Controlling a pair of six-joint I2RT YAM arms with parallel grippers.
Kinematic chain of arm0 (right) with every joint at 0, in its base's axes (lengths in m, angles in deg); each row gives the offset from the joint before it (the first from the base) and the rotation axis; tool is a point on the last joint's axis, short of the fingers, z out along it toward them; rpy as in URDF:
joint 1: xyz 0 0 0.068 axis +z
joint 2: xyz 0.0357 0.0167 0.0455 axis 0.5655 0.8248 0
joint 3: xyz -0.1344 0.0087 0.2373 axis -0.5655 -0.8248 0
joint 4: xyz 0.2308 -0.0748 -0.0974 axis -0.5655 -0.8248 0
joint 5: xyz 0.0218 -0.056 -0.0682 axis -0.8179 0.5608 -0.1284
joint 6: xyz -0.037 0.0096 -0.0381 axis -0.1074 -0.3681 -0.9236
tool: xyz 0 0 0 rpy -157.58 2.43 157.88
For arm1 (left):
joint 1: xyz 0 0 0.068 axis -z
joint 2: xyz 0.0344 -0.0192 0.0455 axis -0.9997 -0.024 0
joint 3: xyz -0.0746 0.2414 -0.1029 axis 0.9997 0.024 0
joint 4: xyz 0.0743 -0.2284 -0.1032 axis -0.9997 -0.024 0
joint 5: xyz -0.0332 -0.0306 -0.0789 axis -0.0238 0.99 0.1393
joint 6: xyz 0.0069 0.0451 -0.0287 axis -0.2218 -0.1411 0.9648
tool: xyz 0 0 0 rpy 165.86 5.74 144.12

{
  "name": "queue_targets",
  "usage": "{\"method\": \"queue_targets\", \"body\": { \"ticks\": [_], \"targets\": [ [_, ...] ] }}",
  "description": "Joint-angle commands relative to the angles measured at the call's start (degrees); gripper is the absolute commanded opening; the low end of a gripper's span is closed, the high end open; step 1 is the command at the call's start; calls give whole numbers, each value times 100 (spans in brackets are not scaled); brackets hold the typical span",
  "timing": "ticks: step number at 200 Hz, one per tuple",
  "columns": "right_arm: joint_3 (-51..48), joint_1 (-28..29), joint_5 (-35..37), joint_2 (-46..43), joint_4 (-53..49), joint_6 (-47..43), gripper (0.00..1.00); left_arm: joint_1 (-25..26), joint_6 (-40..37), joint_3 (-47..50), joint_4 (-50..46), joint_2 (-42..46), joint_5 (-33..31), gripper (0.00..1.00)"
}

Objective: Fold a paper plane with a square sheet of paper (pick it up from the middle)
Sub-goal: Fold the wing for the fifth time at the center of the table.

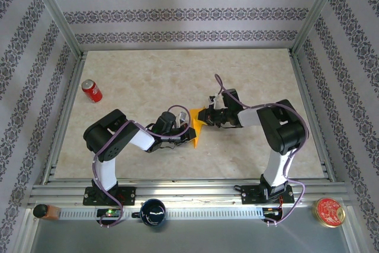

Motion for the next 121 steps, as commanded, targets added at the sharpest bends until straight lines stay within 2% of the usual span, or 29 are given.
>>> {"method": "queue_targets", "body": {
  "ticks": [1, 64, 103, 121],
  "targets": [
    [211, 65, -55, 244, -71, -169, 12, -57, -45, 264, -1435, -339, -263, 0],
    [328, 82, 272, 562, -314, -316, 12, -53, -77, 255, -1542, -336, -267, 0],
    [418, 134, 580, 609, -909, -590, 12, -58, -176, 237, -1747, -218, -322, 0],
    [453, 169, 601, 652, -1017, -611, 12, -58, -273, 189, -1994, -110, -365, 10]
  ]
}}
